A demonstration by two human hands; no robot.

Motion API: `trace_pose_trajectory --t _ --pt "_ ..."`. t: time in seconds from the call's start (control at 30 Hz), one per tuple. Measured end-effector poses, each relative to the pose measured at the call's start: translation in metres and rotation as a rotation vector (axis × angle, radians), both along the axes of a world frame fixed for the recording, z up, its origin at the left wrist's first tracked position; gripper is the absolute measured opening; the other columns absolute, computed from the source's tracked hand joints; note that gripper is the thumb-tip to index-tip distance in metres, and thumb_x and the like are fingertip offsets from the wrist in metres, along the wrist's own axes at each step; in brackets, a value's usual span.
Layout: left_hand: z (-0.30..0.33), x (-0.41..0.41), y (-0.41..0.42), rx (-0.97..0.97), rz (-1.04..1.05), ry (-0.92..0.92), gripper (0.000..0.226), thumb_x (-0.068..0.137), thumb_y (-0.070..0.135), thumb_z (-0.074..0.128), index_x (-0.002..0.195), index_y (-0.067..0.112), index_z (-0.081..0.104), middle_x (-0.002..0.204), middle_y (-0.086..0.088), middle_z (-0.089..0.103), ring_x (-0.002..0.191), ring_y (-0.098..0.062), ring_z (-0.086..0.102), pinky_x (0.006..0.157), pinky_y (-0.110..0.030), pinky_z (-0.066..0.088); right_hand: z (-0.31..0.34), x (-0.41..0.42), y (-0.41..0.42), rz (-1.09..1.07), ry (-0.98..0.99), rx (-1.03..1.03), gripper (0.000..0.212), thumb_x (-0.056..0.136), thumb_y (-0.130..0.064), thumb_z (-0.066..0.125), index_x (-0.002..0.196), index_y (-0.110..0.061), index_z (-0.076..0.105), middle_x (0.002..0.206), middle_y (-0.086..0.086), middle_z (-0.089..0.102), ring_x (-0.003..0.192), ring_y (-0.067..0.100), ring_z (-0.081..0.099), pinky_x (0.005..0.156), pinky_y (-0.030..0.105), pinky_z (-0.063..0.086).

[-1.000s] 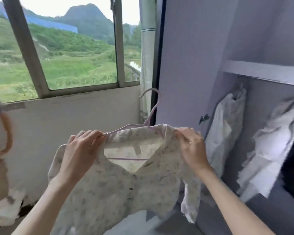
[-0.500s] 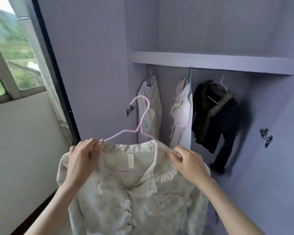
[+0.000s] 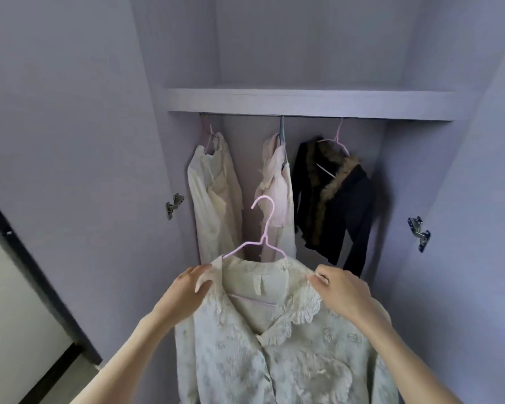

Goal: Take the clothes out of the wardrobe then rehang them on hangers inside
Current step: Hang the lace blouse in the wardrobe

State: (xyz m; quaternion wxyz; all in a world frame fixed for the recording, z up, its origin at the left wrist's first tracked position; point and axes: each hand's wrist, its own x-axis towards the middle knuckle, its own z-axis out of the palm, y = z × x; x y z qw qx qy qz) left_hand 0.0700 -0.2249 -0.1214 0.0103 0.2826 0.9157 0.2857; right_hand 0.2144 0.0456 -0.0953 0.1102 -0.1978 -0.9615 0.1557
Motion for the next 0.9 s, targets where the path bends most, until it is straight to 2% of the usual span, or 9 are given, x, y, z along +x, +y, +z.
trace_pose_trajectory --t 0.07,0.17,0.27,0.43,0.6,0.7,0.8,0.9 --pt "0.001 -0.013 0.024 -0.035 -0.032 -0.031 0.041 0.097 0.026 0.044 0.138 0.020 0.041 0.137 -0.003 0.047 0.126 -0.020 0.044 0.097 -0.024 0.033 -0.008 -0.005 0.021 -0.047 -0.079 -0.059 0.035 0.095 -0.038 0.038 0.067 -0.019 0.034 0.056 -0.006 0.038 0.049 0.011 0.035 0.051 0.026 0.028" --pt "0.002 -0.028 0.061 -0.037 -0.085 -0.048 0.040 0.098 0.024 0.041 0.138 0.018 0.040 0.137 -0.003 0.045 0.123 -0.020 0.047 0.093 -0.023 0.034 -0.023 -0.011 0.053 -0.097 -0.230 -0.259 0.035 0.096 -0.033 0.039 0.066 -0.018 0.027 0.058 -0.006 0.030 0.050 0.011 0.028 0.050 0.026 0.022" --pt "0.000 -0.039 0.094 -0.033 -0.120 -0.065 0.041 0.099 0.024 0.039 0.140 0.018 0.037 0.137 -0.004 0.044 0.123 -0.022 0.047 0.091 -0.022 0.034 -0.032 -0.007 0.077 -0.167 -0.269 -0.400 0.035 0.096 -0.027 0.038 0.066 -0.017 0.025 0.061 -0.003 0.027 0.052 0.011 0.025 0.051 0.027 0.020" --pt "-0.007 -0.056 0.146 -0.010 -0.111 -0.100 0.040 0.099 0.023 0.040 0.138 0.016 0.040 0.138 -0.007 0.043 0.125 -0.025 0.043 0.099 -0.029 0.034 -0.035 0.001 0.108 -0.314 -0.215 -0.562 0.032 0.098 -0.017 0.034 0.068 -0.014 0.023 0.065 0.000 0.023 0.053 0.012 0.021 0.050 0.026 0.017" --pt "-0.009 -0.068 0.186 -0.018 -0.123 -0.064 0.039 0.099 0.022 0.039 0.137 0.017 0.041 0.139 -0.005 0.040 0.118 -0.024 0.048 0.097 -0.029 0.036 -0.031 -0.014 0.122 -0.317 -0.095 -0.620 0.029 0.098 -0.018 0.035 0.071 -0.014 0.025 0.066 0.000 0.025 0.053 0.012 0.022 0.048 0.024 0.018" --pt "-0.009 -0.082 0.204 -0.022 -0.130 -0.050 0.041 0.098 0.023 0.040 0.139 0.018 0.038 0.142 -0.004 0.035 0.128 -0.023 0.037 0.104 -0.031 0.031 -0.024 -0.027 0.129 -0.309 -0.018 -0.611 0.028 0.098 -0.019 0.036 0.072 -0.013 0.028 0.065 0.000 0.027 0.054 0.011 0.023 0.044 0.020 0.018" --pt "-0.006 -0.100 0.218 -0.016 -0.112 -0.016 0.043 0.097 0.021 0.041 0.140 0.017 0.036 0.145 -0.007 0.030 0.129 -0.026 0.036 0.107 -0.038 0.033 -0.017 -0.042 0.137 -0.317 0.039 -0.593 0.028 0.099 -0.021 0.036 0.074 -0.011 0.031 0.067 0.002 0.032 0.055 0.012 0.027 0.047 0.023 0.022" --pt "-0.001 -0.115 0.233 -0.043 -0.109 0.074 0.046 0.097 0.019 0.040 0.143 0.016 0.032 0.151 -0.009 0.022 0.139 -0.028 0.019 0.112 -0.040 0.025 -0.011 -0.057 0.143 -0.335 0.089 -0.609 0.026 0.099 -0.020 0.036 0.075 -0.010 0.034 0.067 0.003 0.033 0.055 0.011 0.027 0.047 0.022 0.022"
